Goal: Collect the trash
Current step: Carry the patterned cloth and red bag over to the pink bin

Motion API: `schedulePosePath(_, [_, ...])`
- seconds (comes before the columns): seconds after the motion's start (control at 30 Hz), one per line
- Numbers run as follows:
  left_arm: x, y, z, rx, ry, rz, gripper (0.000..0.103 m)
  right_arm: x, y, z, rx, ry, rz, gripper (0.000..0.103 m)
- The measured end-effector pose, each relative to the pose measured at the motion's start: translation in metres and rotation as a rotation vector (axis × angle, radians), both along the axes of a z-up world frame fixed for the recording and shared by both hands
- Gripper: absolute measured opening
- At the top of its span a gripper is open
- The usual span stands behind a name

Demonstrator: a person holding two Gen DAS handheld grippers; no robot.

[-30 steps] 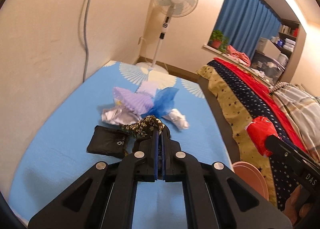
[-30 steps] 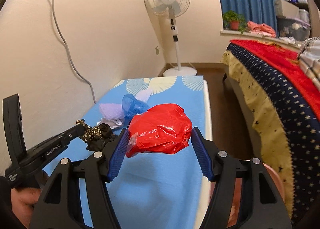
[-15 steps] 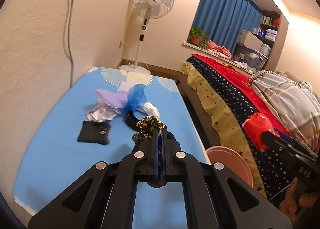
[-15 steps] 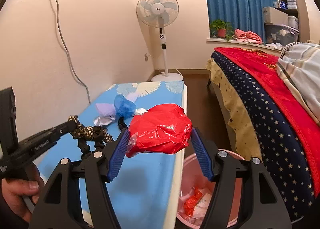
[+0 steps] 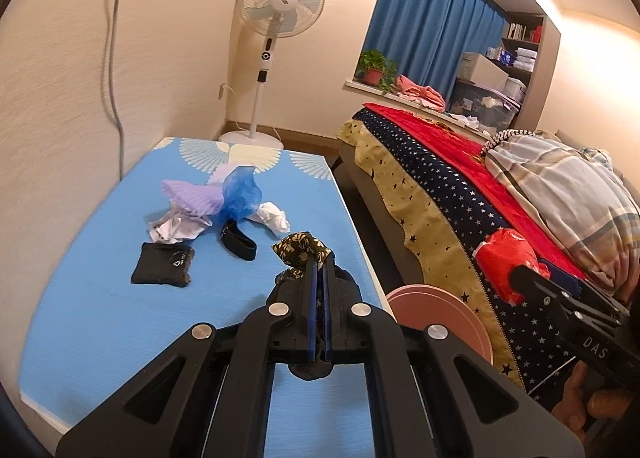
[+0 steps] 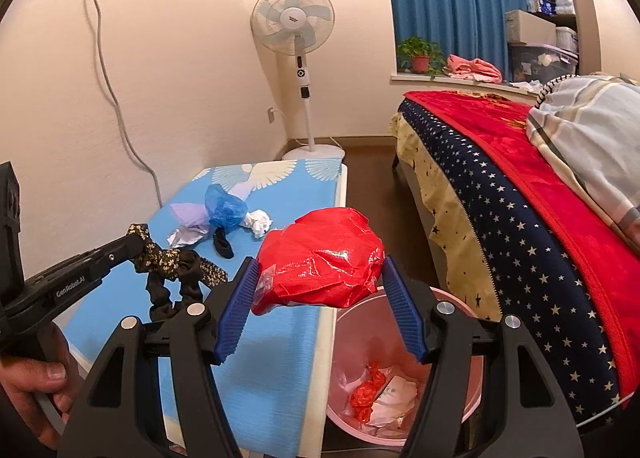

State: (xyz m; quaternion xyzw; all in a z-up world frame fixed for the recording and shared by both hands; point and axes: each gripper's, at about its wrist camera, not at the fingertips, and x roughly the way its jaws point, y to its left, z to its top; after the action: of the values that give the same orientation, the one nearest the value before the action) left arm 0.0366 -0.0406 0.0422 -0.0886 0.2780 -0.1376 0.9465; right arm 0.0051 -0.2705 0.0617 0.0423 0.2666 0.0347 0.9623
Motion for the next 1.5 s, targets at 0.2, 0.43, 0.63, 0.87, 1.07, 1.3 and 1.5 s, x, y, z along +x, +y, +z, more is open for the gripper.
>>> schedulePosePath(0.2, [0.002, -0.004, 0.0, -0.004, -0.001, -0.006, 0.002, 0.002, -0.002, -0.002, -0.003, 0.001, -0.015, 0.064])
schedulePosePath(0.43, [0.006, -0.013, 0.001, 0.007, -0.006, -0.019, 0.002, 0.003, -0.006, -0.004, -0.008, 0.002, -0.034, 0.064])
schedulePosePath(0.63, [0.008, -0.023, 0.002, 0.019, -0.013, -0.037, 0.002, 0.003, -0.01, -0.004, -0.01, 0.004, -0.054, 0.064])
schedulePosePath(0.87, [0.01, -0.031, 0.002, 0.015, -0.013, -0.053, 0.002, 0.006, -0.018, -0.005, -0.009, 0.006, -0.081, 0.064])
schedulePosePath(1.07, [0.013, -0.04, 0.002, 0.014, -0.019, -0.072, 0.002, 0.008, -0.022, -0.006, -0.022, 0.013, -0.104, 0.064])
schedulePosePath(1.3, [0.016, -0.052, 0.0, 0.011, -0.018, -0.099, 0.002, 0.008, -0.032, -0.007, -0.029, 0.018, -0.149, 0.064])
schedulePosePath(1.5, [0.019, -0.066, 0.0, -0.005, -0.016, -0.125, 0.002, 0.008, -0.044, -0.008, -0.041, 0.025, -0.203, 0.064])
